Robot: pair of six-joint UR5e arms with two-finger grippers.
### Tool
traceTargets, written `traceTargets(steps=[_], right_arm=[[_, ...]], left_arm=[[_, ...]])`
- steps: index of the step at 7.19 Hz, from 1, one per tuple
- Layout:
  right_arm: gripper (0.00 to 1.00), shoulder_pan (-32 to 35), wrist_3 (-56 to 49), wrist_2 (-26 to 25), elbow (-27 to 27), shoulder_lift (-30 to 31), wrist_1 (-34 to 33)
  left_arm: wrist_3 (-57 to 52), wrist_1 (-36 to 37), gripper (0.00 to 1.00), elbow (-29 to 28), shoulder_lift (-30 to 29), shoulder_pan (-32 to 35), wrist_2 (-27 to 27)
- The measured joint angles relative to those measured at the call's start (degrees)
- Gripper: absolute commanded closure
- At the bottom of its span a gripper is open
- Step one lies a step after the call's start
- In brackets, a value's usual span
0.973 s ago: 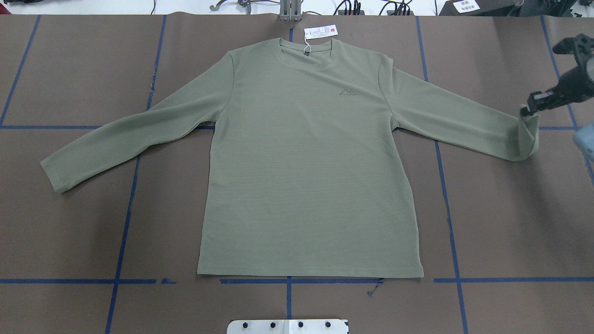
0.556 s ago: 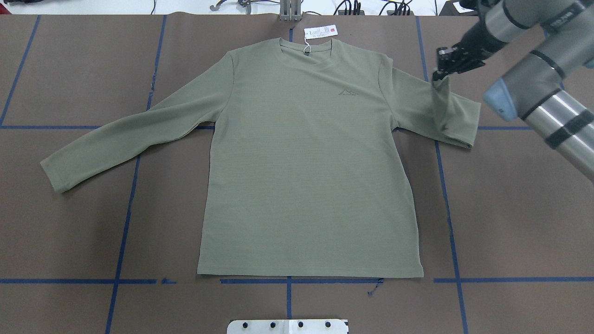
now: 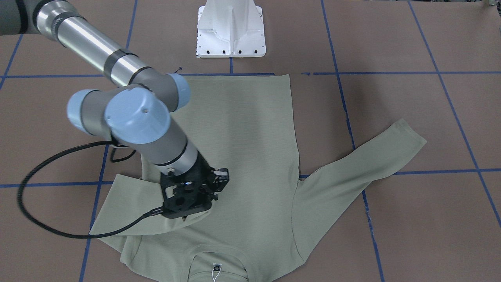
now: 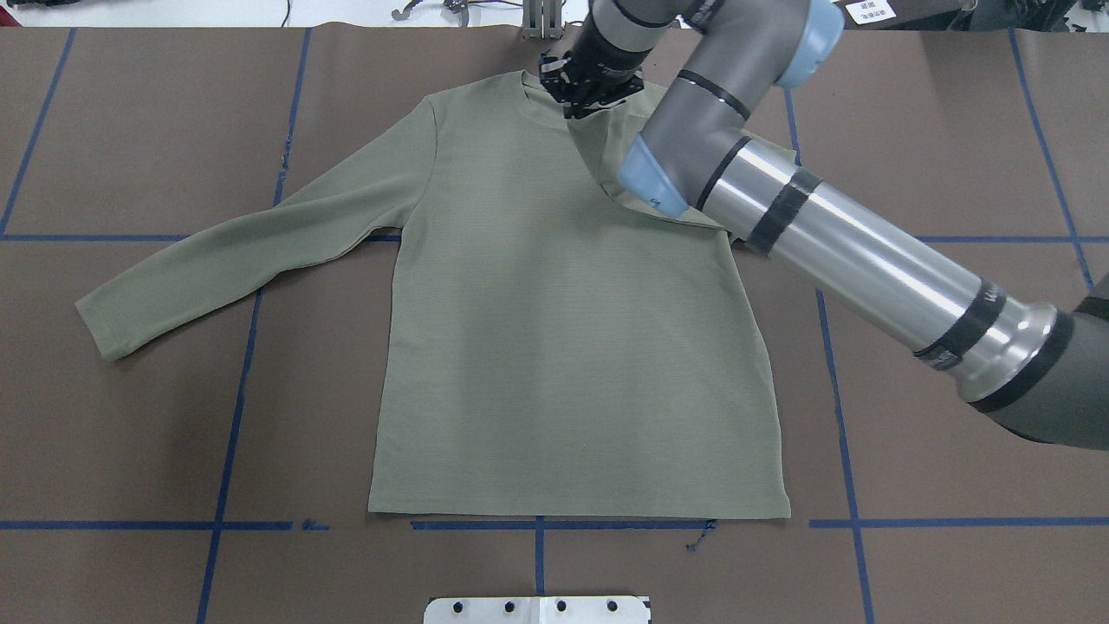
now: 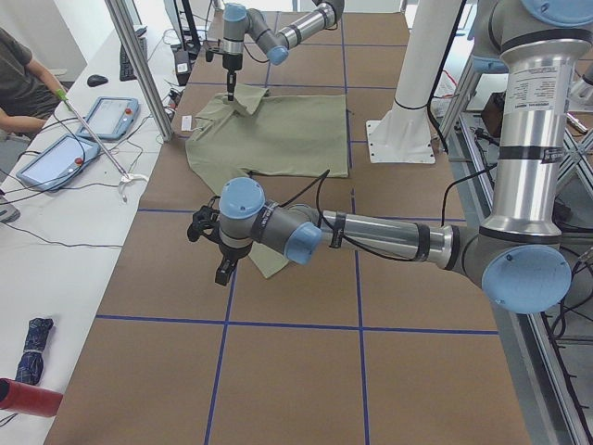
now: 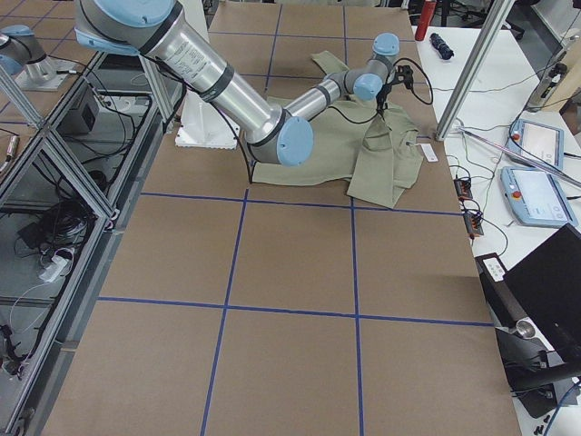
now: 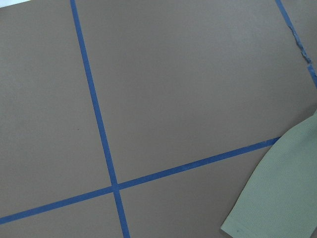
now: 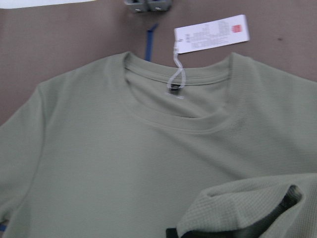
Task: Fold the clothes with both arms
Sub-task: 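Carry the sleeve cuff with the right gripper across the shirt toward the collar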
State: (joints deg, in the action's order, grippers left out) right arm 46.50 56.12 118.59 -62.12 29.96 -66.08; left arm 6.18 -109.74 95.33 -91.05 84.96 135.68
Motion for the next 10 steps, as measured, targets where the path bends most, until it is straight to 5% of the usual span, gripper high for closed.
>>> traceTargets(steps=[3, 4, 7, 10], right_arm=[[1.0, -8.1, 0.1, -10.7, 6.4, -5.4, 5.3], [0.02, -9.7, 0.1, -12.5, 8.1, -7.1, 5.9], [0.0, -17.1, 0.3, -22.6, 14.0, -11.5, 10.0], [0.0, -18.2, 2.8, -25.4, 14.5, -11.7, 9.2]], left_arm=[[0.1, 0.0, 0.0, -0.1, 0.1, 0.0, 0.0], [0.2, 0.0, 0.0, -0.1, 0.1, 0.0, 0.0], [0.6, 0.0, 0.0, -0.1, -0.1, 0.0, 0.0], [1.8, 0.0, 0.0, 0.1, -0.1, 0.0, 0.0]])
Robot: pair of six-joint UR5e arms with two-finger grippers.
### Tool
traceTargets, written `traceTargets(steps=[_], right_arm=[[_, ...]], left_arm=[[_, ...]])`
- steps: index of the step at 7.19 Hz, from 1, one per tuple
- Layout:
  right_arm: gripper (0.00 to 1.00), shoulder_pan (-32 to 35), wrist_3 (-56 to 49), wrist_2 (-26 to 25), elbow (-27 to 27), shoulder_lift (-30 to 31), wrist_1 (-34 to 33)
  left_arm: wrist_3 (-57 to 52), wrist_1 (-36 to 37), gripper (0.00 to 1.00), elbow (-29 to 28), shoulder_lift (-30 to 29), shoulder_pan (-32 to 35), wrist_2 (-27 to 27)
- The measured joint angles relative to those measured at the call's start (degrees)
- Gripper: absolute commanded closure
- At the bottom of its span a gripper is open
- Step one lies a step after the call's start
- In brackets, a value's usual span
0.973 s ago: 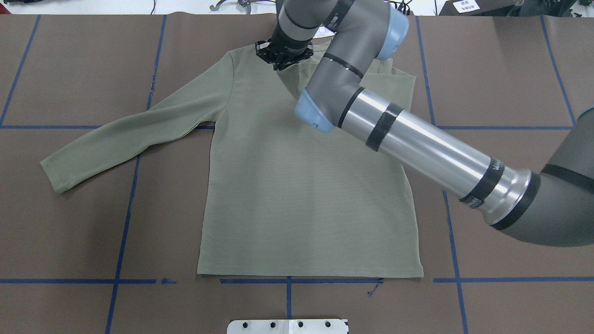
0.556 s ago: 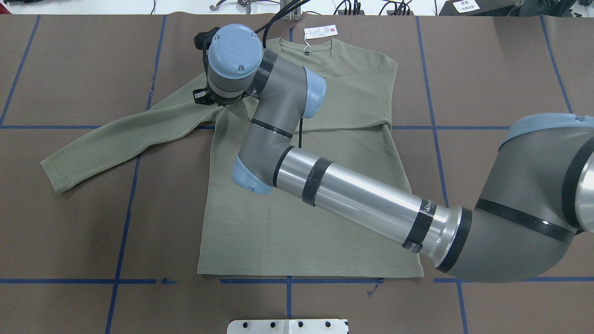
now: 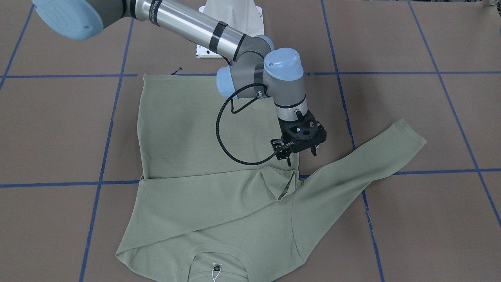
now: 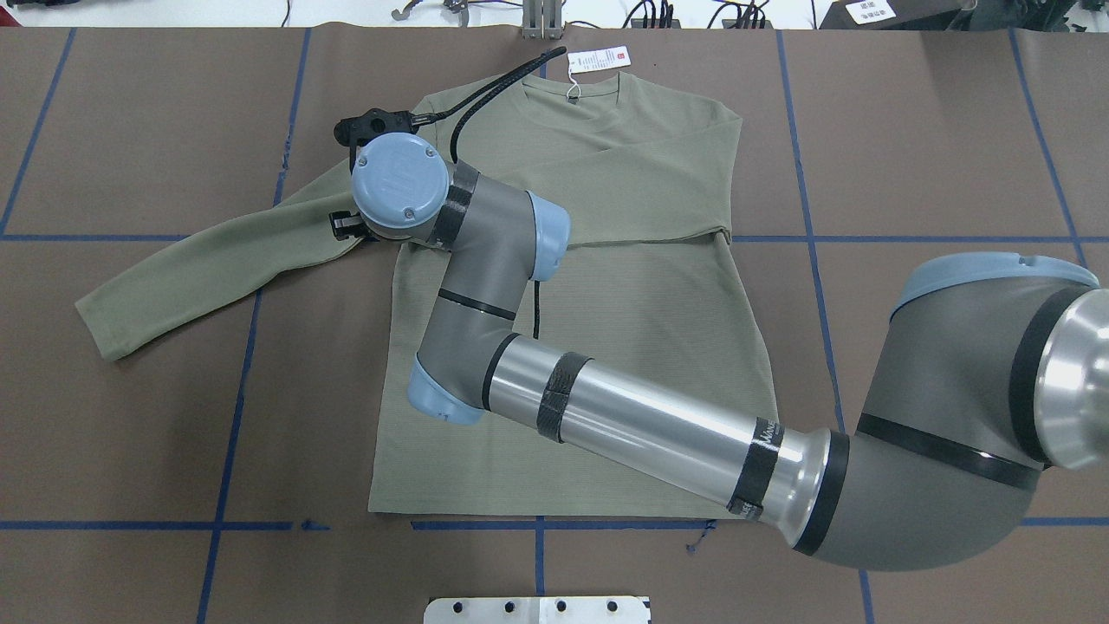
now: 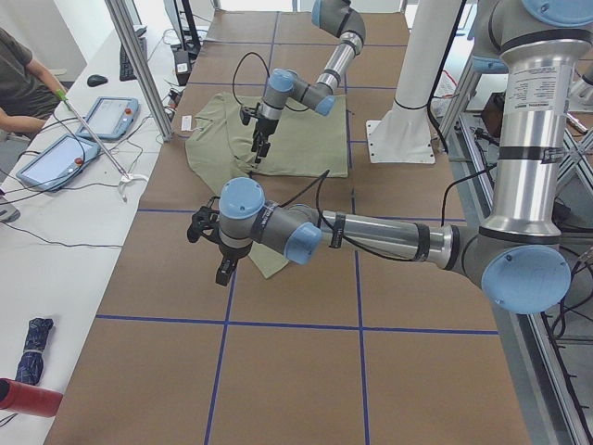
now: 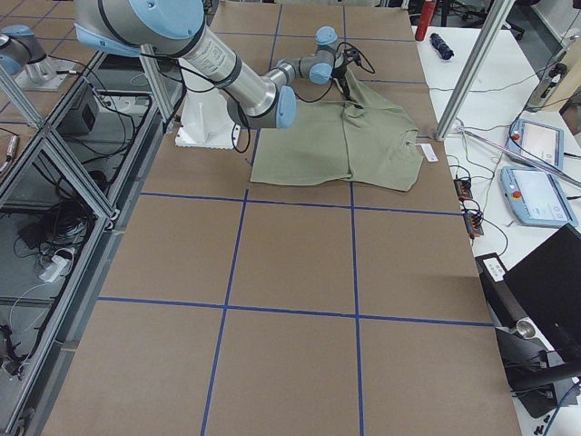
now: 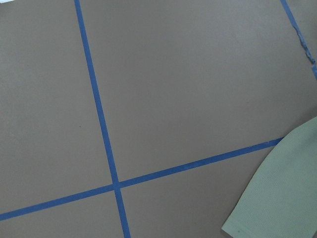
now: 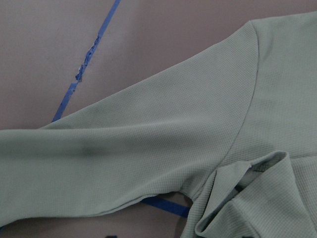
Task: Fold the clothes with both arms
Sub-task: 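Carry the sleeve cuff with the right gripper across the shirt toward the collar, then release the sleeve and lift the right gripper while the left gripper reaches the cuff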
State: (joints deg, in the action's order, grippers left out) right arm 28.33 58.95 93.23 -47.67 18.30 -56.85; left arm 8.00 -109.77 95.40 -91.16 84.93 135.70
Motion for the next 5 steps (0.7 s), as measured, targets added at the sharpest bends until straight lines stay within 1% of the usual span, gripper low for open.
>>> traceTargets(steps=[1, 2, 3, 4, 5], right_arm=[[0.0, 1.1, 0.7, 0.5, -0.6, -0.2, -2.3], [0.0, 3.4, 1.0, 3.2, -2.7, 0.0, -6.7], [0.0, 6.7, 0.5, 8.6, -7.4, 1.5, -14.1], [0.0, 10.2, -0.8, 14.4, -14.2, 5.0, -22.1], [0.0, 13.6, -3.2, 18.6, -21.5, 9.4, -30.4]], left_arm=[[1.4, 0.0, 0.0, 0.0, -0.1, -0.1, -0.1], [5.4, -0.6, 0.0, 0.1, -0.3, -0.7, -0.3], [13.1, -3.0, 0.0, 0.4, 0.0, -2.4, -0.6], [23.0, -8.0, 0.0, 0.6, 0.9, -5.6, -2.0], [33.1, -13.2, 0.0, 1.0, 2.1, -10.4, -5.6]])
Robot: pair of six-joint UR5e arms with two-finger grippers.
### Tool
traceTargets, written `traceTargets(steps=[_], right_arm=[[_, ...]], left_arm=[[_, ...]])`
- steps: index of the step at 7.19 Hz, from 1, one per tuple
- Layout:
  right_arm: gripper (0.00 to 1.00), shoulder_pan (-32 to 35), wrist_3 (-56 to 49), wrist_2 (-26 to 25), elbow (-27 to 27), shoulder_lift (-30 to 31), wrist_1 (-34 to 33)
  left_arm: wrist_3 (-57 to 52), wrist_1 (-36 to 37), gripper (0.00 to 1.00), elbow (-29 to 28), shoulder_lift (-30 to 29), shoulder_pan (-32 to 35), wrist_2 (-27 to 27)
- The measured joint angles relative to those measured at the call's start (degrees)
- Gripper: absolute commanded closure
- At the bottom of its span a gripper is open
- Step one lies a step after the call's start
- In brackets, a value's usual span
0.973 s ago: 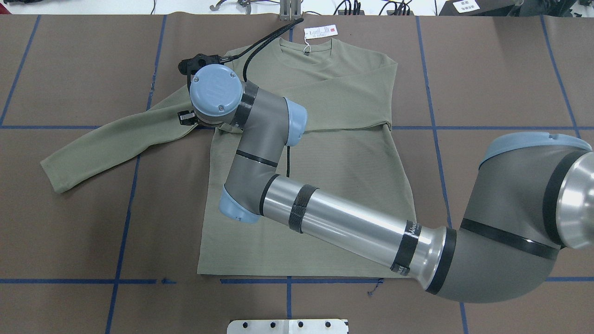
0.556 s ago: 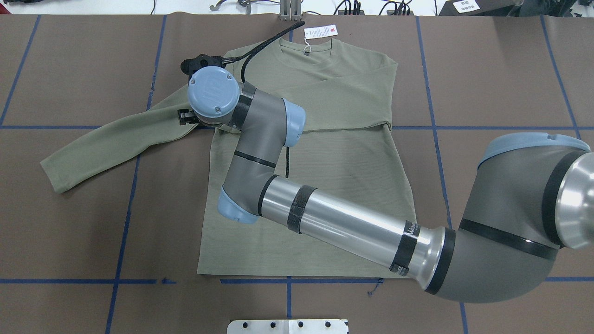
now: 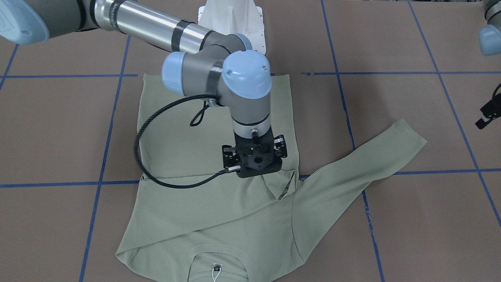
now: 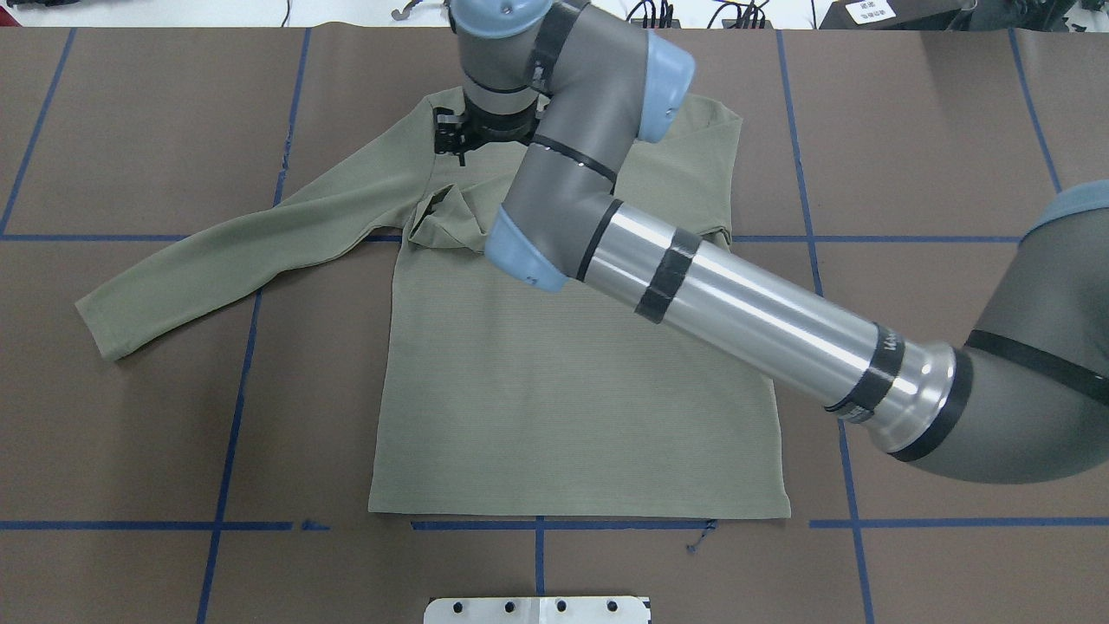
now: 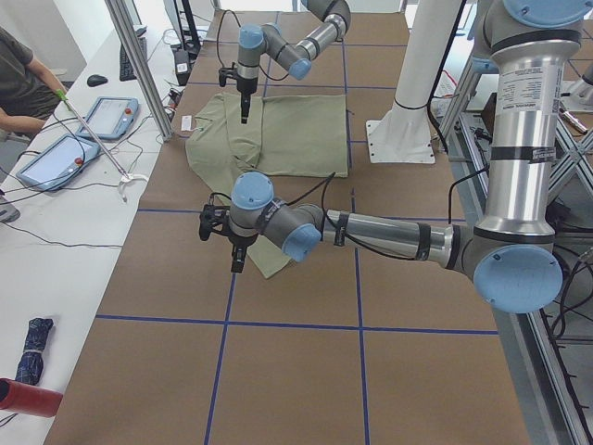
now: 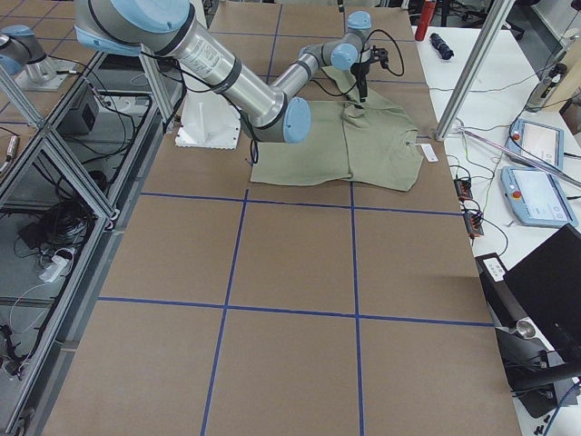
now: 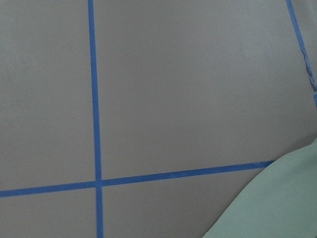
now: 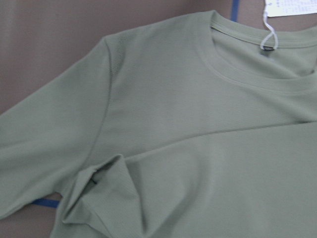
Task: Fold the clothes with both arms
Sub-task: 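Release the sleeve and lift the right gripper while the left gripper reaches the cuff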
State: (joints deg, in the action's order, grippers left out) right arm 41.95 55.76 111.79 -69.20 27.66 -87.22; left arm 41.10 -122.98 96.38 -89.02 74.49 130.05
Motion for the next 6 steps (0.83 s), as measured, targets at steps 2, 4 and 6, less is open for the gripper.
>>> traceTargets(steps=[2, 4, 6], right_arm=[[0.0, 6.6, -10.5, 4.0, -11.2, 7.6, -15.9], [0.0, 14.0, -24.0, 9.2, -22.6, 20.6, -22.2], [0.0, 18.2, -31.9, 12.9, -27.6, 29.5, -22.8]], left_arm=[[16.3, -4.0, 0.0, 1.2, 1.5, -10.7, -9.1], [27.8, -4.2, 0.0, 1.5, 2.2, -19.3, -17.5], [31.0, -4.0, 0.0, 0.5, 2.4, -23.1, -21.1]])
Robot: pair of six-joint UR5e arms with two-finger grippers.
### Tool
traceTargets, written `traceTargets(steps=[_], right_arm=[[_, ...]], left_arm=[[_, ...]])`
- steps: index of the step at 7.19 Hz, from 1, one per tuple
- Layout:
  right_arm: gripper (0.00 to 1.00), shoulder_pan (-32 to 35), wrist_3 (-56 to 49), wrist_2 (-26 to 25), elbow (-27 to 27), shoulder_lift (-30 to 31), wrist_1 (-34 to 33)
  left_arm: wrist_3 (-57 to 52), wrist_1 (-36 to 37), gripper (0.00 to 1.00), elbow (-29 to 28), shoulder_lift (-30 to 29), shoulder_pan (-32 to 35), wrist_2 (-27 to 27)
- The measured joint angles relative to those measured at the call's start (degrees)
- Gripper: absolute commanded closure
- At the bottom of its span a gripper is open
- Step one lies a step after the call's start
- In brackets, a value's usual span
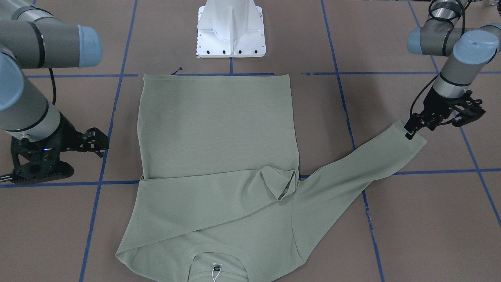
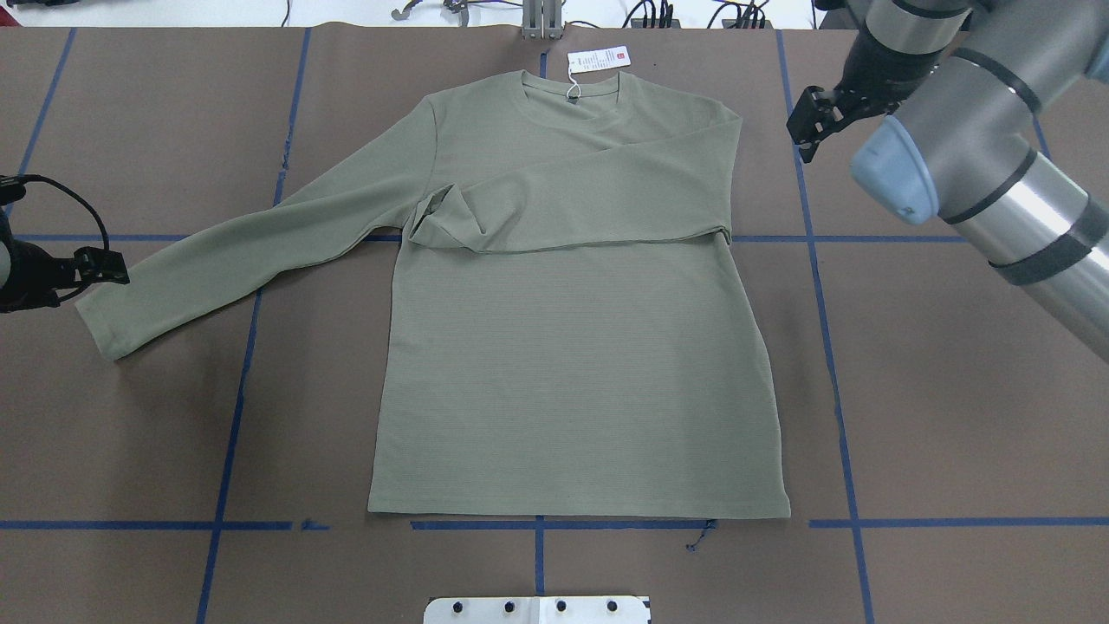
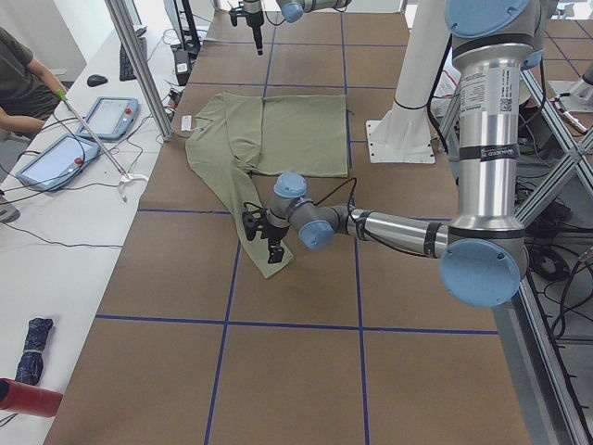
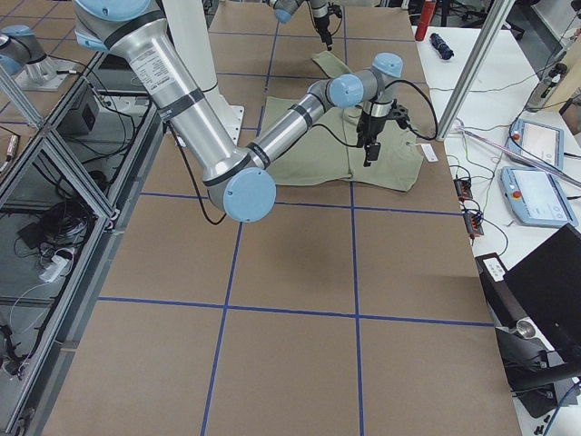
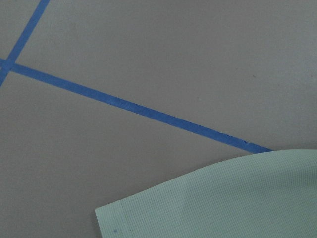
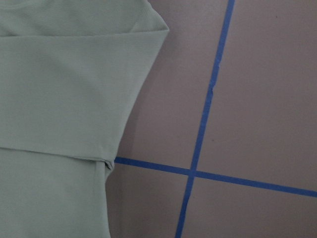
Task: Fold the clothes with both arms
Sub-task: 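Release the sleeve and lift the right gripper while the left gripper reaches the cuff, then grasp the other sleeve cuff with the left gripper and carry it toward the collar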
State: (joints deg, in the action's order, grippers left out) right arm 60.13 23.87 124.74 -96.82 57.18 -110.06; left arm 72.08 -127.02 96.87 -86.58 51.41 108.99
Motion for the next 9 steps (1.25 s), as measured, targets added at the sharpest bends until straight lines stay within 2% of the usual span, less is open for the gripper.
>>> traceTargets(steps=[3, 7, 8, 9], right_arm=[[0.0, 0.8, -3.0, 0.6, -4.8, 7.4, 0.1], [0.0, 0.9, -3.0, 0.6, -5.7, 8.2, 0.1], [0.0, 0.9, -3.0, 0.6, -5.7, 8.2, 0.1], [0.0, 0.9, -3.0, 0.6, -5.7, 8.1, 0.1]], left_arm=[[0.4, -0.1, 0.0, -2.7, 0.0, -2.6, -0.4], [0.4, -0.4, 0.0, -4.0, 0.1, -3.0, -0.1], [0.4, -0.5, 0.05, -4.4, 0.1, -3.0, 0.0], [0.4, -0.6, 0.35, -4.5, 0.1, -3.0, 0.1]])
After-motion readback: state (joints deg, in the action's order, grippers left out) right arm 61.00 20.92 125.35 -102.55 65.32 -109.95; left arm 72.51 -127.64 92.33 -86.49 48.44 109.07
